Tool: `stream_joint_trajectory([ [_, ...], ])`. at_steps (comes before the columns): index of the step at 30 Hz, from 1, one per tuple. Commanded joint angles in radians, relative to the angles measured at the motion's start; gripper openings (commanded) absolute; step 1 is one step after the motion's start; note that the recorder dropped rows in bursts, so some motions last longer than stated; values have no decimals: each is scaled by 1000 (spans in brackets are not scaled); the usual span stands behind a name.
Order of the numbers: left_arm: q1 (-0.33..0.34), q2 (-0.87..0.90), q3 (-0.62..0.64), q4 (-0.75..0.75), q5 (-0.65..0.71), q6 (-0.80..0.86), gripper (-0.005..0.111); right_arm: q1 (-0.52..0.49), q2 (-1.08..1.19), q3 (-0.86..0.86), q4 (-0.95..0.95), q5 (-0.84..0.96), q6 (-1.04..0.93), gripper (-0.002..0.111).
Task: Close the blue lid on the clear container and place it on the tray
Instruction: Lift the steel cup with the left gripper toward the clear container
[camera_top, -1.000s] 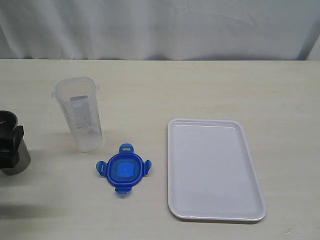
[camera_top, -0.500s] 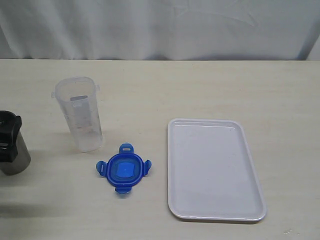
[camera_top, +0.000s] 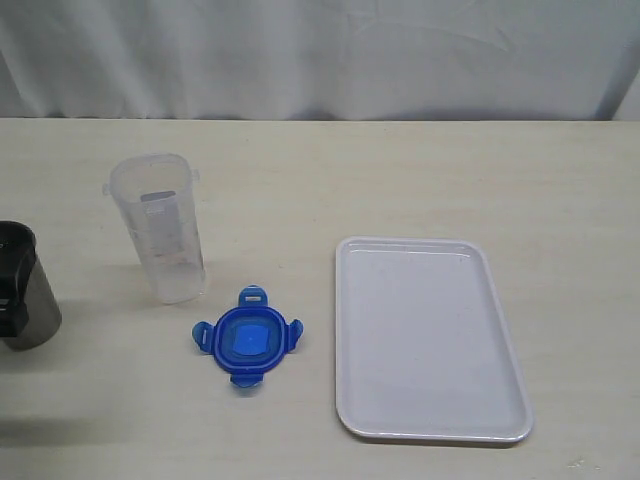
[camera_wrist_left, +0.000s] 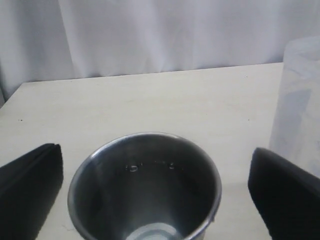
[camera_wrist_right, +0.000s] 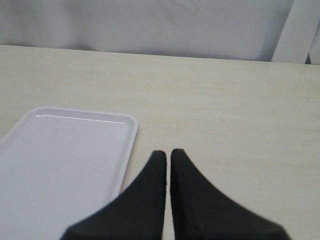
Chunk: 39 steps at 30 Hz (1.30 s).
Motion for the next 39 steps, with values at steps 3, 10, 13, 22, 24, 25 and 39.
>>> stream_joint_trajectory([
  [3,-8,-4,6,-1,60,-25,105,21,-4,3,-8,-3,-1,4],
  [10,-8,-2,6,-22,69,-25,105,21,-4,3,-8,-3,-1,4],
  [13,-8,-2,6,-22,95,-25,105,21,-4,3,-8,-3,-1,4],
  [22,-8,-2,6,-22,144,-25,105,21,-4,3,-8,-3,-1,4],
  [24,-8,29,6,-33,149,-25,105,21,-4,3,-8,-3,-1,4],
  [25,-8,79,6,-33,131,-25,105,21,-4,3,-8,-3,-1,4],
  [39,-8,302,-88,-33,31,-54,105,21,-4,3,-8,-3,-1,4],
])
